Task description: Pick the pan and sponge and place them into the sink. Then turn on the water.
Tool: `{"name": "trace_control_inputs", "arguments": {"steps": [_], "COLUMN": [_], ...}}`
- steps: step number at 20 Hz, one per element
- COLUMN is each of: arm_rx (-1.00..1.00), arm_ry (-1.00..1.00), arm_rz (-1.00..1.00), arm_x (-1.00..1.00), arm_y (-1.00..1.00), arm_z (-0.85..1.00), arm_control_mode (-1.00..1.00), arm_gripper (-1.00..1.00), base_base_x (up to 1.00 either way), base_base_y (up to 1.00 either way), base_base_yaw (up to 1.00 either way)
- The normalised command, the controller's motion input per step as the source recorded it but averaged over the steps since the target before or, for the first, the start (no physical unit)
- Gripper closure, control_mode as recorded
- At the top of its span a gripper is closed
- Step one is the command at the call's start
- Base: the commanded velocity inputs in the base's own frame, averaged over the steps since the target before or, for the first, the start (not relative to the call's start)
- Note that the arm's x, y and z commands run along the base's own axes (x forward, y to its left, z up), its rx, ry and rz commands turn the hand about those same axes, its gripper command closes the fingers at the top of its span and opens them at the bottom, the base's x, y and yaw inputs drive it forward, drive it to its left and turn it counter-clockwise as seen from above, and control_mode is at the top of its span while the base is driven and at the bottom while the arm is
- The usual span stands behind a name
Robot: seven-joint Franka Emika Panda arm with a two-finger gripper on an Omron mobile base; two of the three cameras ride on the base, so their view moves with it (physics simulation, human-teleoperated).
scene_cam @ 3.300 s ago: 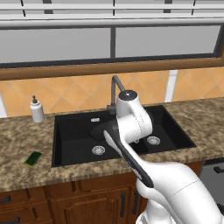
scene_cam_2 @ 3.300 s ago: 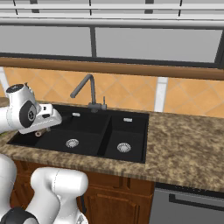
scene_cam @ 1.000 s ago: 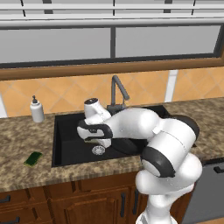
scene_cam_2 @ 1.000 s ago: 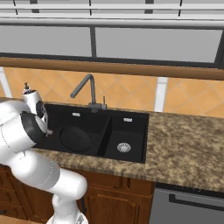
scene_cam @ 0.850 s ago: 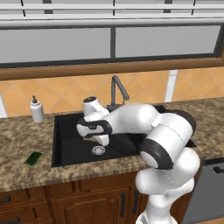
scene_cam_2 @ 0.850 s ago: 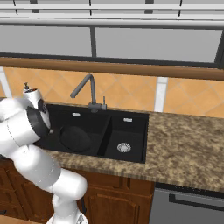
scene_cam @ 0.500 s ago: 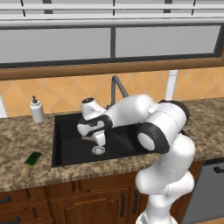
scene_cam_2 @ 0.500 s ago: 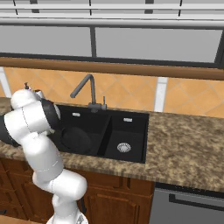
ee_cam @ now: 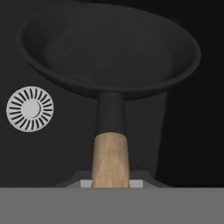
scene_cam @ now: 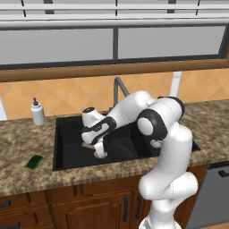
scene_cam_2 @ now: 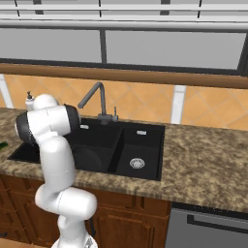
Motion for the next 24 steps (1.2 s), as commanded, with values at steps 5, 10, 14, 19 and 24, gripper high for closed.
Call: {"name": "trace_control_inputs", "arguments": {"steps": [5,10,14,19,24], "arm_rx": [0.02,0.03,0.03,0.03,0.01], "arm_ry": [0.0,0.0,-0.03,-0.07,-0.09], "arm_rz": [-0.11,-0.11,-0.1,-0.1,-0.11], "arm_x": [0.23,0.24,0.15,0.08,0.07], "arm_y": [0.05,0.09,0.17,0.26,0.47], "arm_z": [-0.43,-0.46,-0.52,-0.51,-0.49], "arm_control_mode": [-1.0,-1.0,-1.0,-1.0,-1.0], "arm_gripper": [1.0,1.0,1.0,1.0,1.0], "base_base_x": [0.0,0.0,0.0,0.0,0.0], "base_base_y": [0.0,0.0,0.0,0.0,0.0], "base_base_yaw": [0.0,0.0,0.0,0.0,0.0]}}
